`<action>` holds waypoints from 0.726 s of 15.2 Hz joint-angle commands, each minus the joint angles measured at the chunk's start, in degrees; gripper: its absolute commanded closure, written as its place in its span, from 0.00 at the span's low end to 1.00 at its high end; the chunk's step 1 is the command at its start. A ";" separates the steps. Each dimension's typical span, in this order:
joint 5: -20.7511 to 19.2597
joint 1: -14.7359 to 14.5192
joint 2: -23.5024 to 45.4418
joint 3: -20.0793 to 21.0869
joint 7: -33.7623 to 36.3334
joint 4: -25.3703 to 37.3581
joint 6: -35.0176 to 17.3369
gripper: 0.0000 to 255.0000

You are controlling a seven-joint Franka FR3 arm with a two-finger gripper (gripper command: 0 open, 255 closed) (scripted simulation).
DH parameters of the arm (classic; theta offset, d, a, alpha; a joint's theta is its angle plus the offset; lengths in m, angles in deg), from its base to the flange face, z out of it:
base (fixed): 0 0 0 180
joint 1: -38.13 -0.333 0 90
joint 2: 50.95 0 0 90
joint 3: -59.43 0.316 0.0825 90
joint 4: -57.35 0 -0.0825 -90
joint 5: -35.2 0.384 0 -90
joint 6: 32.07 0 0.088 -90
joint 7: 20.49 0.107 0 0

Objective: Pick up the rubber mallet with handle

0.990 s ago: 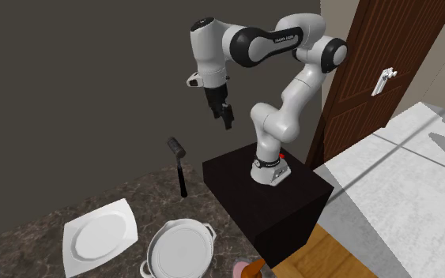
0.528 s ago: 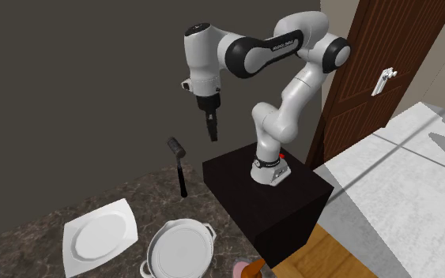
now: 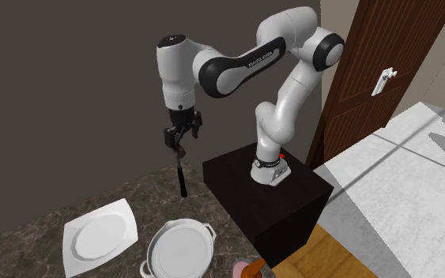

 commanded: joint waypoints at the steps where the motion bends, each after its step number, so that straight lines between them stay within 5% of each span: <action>1: -1.43 3.04 3.20 2.17 9.84 2.59 -1.63 0.00; 10: -1.37 2.91 4.08 2.81 10.40 -2.52 -7.57 0.00; 11: -1.34 2.88 4.00 2.83 10.44 -2.59 -7.58 1.00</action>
